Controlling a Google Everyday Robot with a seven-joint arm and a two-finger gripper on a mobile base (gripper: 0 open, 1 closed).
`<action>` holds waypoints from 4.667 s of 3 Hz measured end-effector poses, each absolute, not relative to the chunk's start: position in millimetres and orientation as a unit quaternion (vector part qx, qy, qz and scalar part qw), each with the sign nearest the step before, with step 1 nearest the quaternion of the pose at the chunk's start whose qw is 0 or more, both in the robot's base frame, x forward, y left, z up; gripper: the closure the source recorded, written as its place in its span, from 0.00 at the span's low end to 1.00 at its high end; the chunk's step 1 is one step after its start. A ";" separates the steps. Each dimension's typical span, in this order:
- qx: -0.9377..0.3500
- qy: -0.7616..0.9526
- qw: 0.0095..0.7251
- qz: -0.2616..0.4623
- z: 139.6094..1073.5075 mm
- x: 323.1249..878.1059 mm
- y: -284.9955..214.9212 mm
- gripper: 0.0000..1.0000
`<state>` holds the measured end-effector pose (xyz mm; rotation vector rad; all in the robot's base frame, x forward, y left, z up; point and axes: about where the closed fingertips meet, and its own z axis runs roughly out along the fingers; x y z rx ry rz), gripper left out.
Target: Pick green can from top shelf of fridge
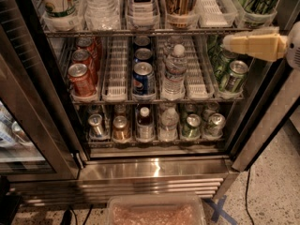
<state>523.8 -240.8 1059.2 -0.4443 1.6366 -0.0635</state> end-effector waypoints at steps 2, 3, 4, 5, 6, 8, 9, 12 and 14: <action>-0.196 0.681 0.704 -0.054 1081.1 556.7 -232.0 0.20; -0.183 0.669 0.717 -0.075 1084.8 564.5 -238.4 0.24; -0.169 0.662 0.724 -0.093 1084.6 567.3 -247.0 0.23; -0.159 0.659 0.728 -0.103 1082.5 569.9 -251.5 0.24; -0.147 0.657 0.731 -0.111 1079.8 574.8 -253.7 0.29; -0.121 0.657 0.734 -0.123 1076.2 586.2 -259.6 0.30; -0.104 0.663 0.733 -0.115 1075.6 594.1 -262.9 0.28; -0.062 0.672 0.733 -0.084 1083.2 610.9 -276.4 0.28; -0.055 0.677 0.731 -0.063 1084.1 634.0 -285.1 0.28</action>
Offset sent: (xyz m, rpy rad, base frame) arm 0.0423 0.0046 0.0133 -0.0312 -0.2034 -0.0394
